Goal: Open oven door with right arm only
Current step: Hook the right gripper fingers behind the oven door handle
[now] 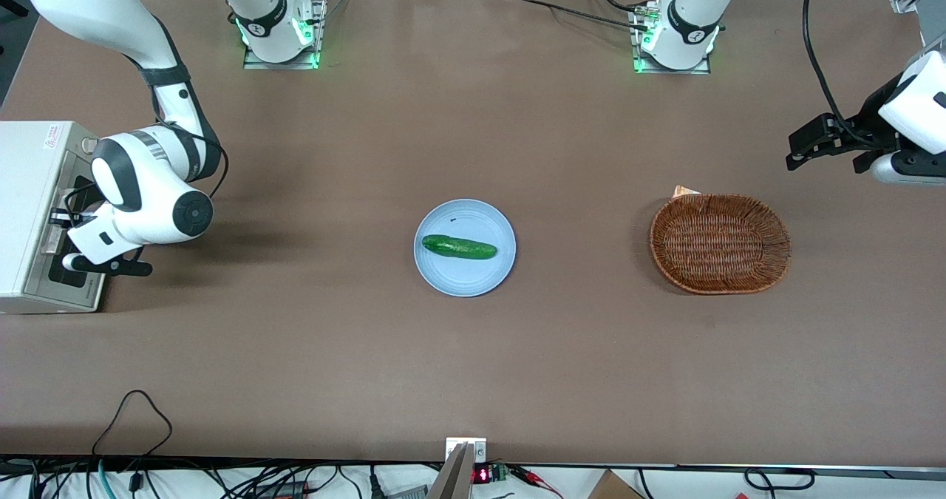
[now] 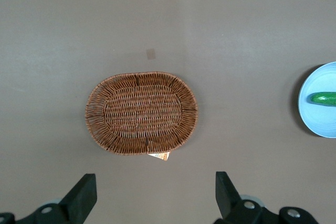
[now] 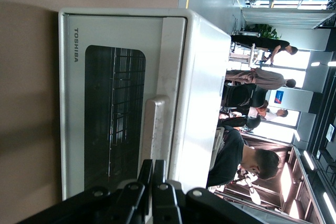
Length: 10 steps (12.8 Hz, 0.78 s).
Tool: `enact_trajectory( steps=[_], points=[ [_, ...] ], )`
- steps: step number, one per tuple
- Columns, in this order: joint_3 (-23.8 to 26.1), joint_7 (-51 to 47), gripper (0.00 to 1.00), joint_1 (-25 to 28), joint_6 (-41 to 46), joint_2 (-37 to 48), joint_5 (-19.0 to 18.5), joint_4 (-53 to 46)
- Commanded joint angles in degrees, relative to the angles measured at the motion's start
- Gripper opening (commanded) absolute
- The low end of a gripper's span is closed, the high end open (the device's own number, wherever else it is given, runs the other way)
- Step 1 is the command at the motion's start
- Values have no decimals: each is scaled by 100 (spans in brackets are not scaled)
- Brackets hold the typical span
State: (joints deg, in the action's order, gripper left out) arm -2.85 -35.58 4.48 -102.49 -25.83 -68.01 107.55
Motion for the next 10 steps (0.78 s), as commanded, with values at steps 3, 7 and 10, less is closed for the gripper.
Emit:
enact_trajectory(
  steps=[3,7,10],
  points=[
    [21,-501,0,-211,-184,61,-423,161],
    [30,-520,0,-325,-202,35,-511,161],
    [21,-607,0,-351,-228,26,-511,179]
  ],
)
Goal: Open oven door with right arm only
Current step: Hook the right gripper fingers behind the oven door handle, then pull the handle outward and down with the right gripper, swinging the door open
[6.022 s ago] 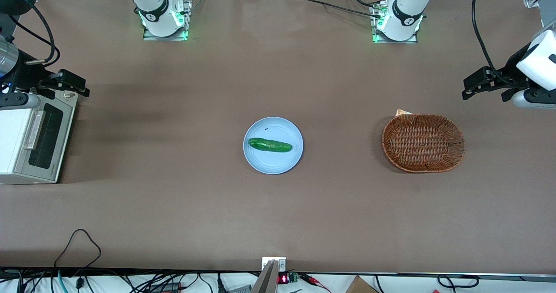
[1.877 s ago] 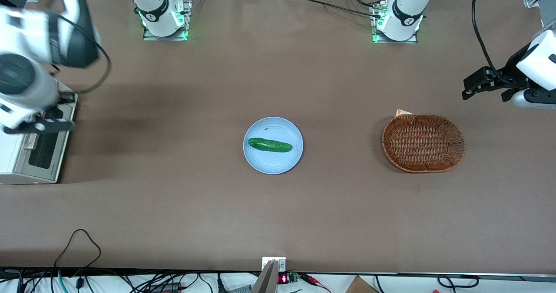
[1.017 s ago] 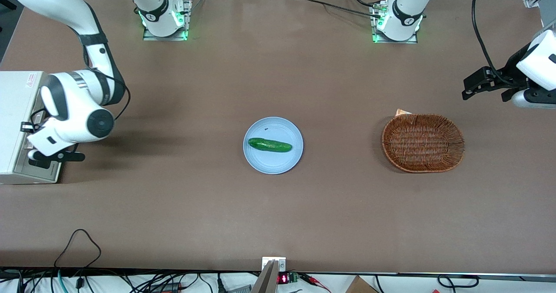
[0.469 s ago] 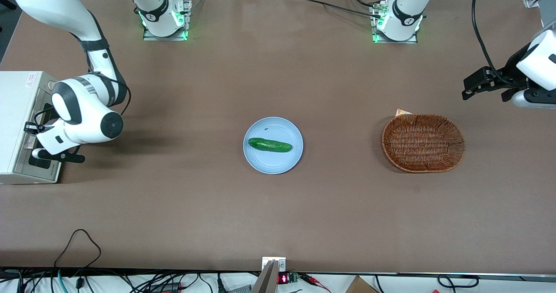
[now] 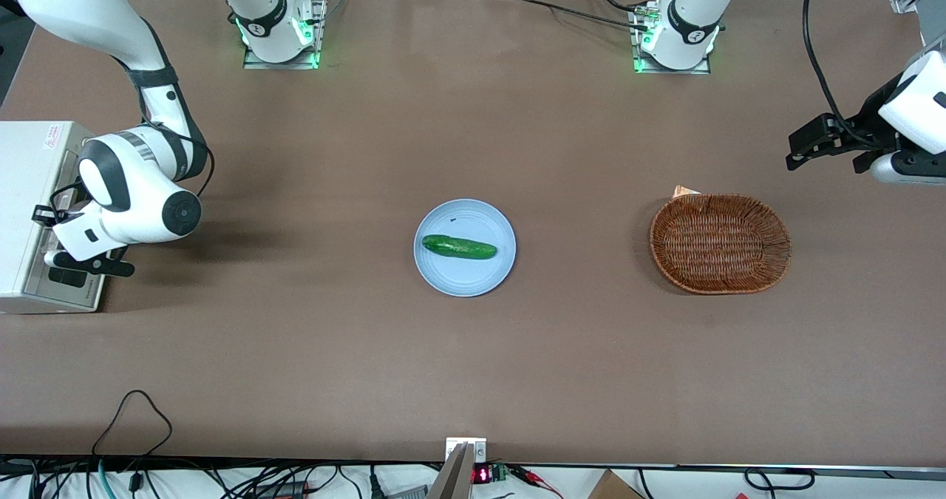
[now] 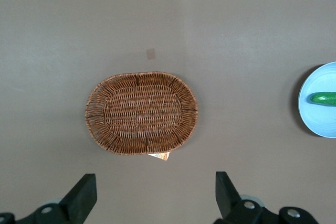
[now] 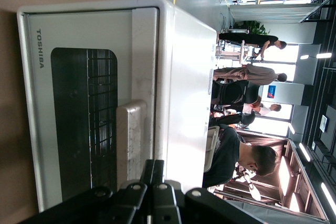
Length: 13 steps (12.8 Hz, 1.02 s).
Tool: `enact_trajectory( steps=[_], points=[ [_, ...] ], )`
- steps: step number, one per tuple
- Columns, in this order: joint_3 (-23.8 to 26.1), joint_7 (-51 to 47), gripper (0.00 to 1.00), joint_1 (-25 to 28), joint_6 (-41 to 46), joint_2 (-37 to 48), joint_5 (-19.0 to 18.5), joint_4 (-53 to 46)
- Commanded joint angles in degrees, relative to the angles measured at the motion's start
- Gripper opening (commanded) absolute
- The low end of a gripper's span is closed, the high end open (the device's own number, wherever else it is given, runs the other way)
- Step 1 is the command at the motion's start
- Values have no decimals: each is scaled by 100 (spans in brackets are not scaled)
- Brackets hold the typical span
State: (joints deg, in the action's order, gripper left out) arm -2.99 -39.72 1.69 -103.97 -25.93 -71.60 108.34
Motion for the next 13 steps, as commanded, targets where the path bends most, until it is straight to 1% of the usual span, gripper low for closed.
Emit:
enact_trajectory(
  steps=[1,6,9,13],
  points=[
    [44,-211,0,-90,-88,26,-153,99],
    [44,-220,0,-90,-158,0,-144,205],
    [44,-229,0,-222,-325,0,-144,257],
    [62,-212,0,-187,-326,-18,-92,257]
  ],
)
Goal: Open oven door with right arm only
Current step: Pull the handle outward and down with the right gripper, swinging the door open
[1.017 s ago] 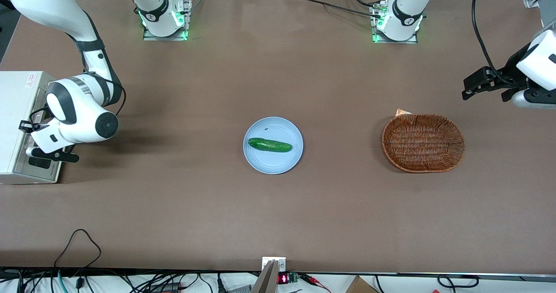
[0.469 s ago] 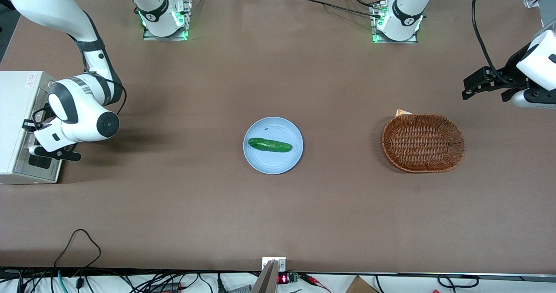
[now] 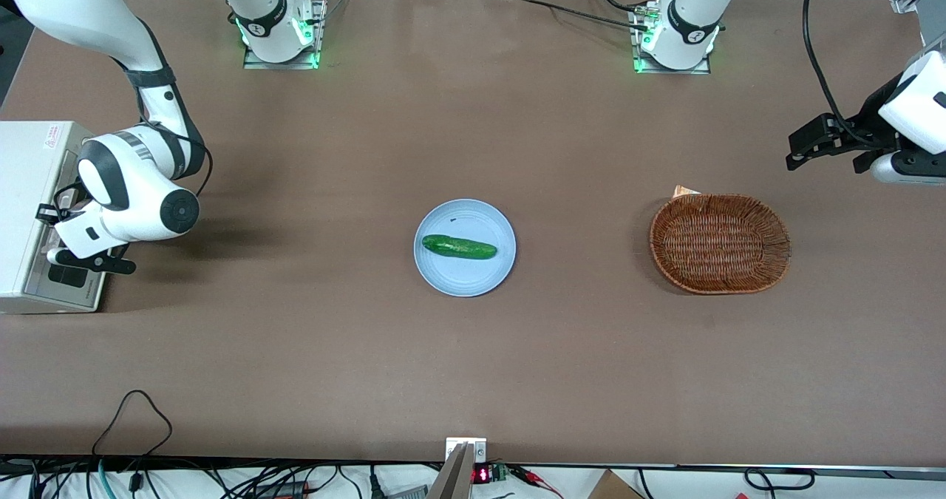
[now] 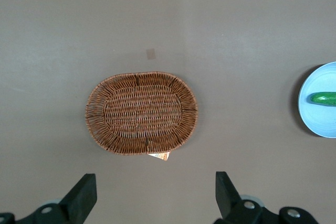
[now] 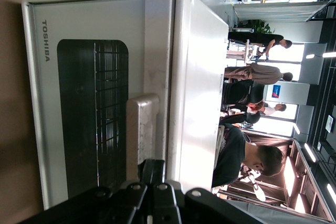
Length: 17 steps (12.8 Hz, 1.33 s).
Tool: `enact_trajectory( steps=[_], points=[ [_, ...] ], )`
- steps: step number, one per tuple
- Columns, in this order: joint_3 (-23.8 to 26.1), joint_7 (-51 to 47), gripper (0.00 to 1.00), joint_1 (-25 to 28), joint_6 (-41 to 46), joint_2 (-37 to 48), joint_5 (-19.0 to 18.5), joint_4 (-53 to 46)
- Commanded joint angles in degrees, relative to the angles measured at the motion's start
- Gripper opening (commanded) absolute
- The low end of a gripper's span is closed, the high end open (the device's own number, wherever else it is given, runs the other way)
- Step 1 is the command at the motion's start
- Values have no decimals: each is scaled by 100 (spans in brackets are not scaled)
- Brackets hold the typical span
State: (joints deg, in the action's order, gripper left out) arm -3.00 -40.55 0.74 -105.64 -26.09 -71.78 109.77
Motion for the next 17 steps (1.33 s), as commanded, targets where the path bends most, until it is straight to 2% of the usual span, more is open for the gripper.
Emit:
enact_trajectory(
  steps=[1,5,8,14,17],
  points=[
    [80,-138,0,-83,-159,-27,-47,106],
    [106,-120,0,40,-150,-89,-29,71],
    [106,-111,0,163,-167,-89,356,27],
    [106,-138,0,365,-159,-352,393,-17],
    [106,-234,0,471,-159,-546,559,-96]
  ],
)
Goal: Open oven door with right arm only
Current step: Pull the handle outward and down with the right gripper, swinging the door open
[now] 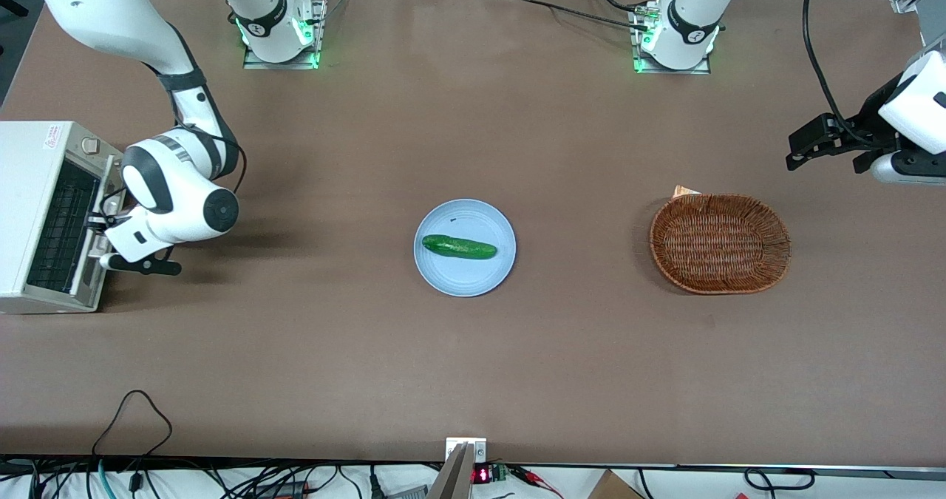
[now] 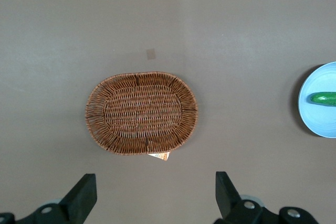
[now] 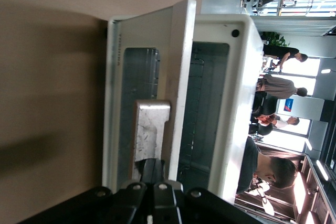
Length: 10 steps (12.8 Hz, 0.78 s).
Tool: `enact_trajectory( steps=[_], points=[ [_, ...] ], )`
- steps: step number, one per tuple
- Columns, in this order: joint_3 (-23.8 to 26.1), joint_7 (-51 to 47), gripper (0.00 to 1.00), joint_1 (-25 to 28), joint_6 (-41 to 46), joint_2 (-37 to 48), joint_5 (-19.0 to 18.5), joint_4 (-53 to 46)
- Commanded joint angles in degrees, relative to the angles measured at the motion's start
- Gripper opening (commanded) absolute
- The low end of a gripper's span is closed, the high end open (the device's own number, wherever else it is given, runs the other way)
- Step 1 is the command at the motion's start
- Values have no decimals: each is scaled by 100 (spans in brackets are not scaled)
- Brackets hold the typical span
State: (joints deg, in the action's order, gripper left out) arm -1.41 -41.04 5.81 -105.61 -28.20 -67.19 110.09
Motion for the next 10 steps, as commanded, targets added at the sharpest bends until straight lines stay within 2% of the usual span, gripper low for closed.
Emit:
enact_trajectory(
  steps=[1,10],
  points=[
    [-53,-185,0,7,-162,-370,101,-129],
    [-53,-193,1,139,-162,-730,101,-173]
  ],
)
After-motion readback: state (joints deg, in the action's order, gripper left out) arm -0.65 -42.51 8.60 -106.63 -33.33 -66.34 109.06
